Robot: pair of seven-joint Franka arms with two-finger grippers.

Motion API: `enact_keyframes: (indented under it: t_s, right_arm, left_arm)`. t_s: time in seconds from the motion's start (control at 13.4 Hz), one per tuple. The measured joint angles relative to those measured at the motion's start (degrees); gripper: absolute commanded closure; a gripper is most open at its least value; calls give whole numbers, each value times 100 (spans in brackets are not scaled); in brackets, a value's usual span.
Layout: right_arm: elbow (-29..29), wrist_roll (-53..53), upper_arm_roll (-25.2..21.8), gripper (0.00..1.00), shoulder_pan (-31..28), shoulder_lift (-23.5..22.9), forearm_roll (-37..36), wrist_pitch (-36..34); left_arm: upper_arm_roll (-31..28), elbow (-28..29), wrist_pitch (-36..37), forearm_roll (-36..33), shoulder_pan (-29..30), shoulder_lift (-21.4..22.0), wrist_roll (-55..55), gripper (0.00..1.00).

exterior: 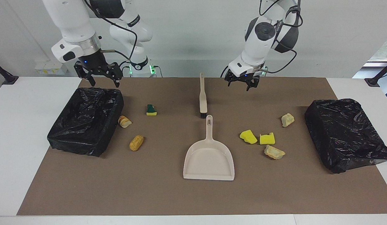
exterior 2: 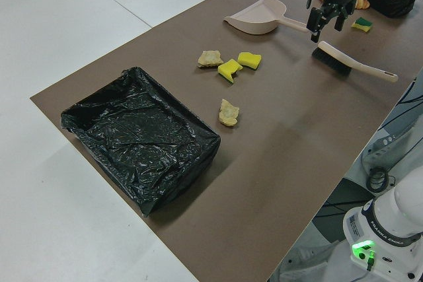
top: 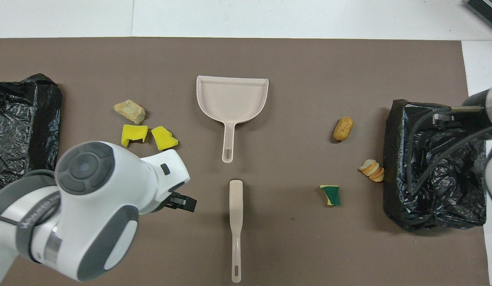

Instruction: Sweep and dump trash in bin

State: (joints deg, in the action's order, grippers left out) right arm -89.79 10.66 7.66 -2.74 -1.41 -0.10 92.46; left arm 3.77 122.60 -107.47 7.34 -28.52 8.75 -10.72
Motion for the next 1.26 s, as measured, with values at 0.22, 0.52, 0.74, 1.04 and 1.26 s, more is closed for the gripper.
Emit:
enact_keyframes:
  t_s: [0.22, 0.52, 0.74, 1.04, 1.26]
  right_arm:
    - [171, 411, 19, 0, 411, -500, -7, 559]
    - [678, 1235, 24, 0, 1272, -1407, -120, 1157]
    - [1181, 1976, 22, 0, 1858, -2193, -411, 1495]
    - [1470, 2573, 2, 0, 2472, -2972, -639, 1891]
    - [1504, 2959, -1, 0, 2907, -3297, -821, 2049]
  left_arm:
    - [7, 567, -1037, 7, -1035, -219, -1138, 0]
    - [15, 1032, -1779, 9, -2073, -398, -2001, 0]
    - [19, 1188, -1936, 9, -2574, -401, -2357, 0]
    - [10, 1465, -2508, 9, -2713, -400, -2645, 0]
    - [3, 1634, -2682, 9, -2751, -400, -2700, 22]
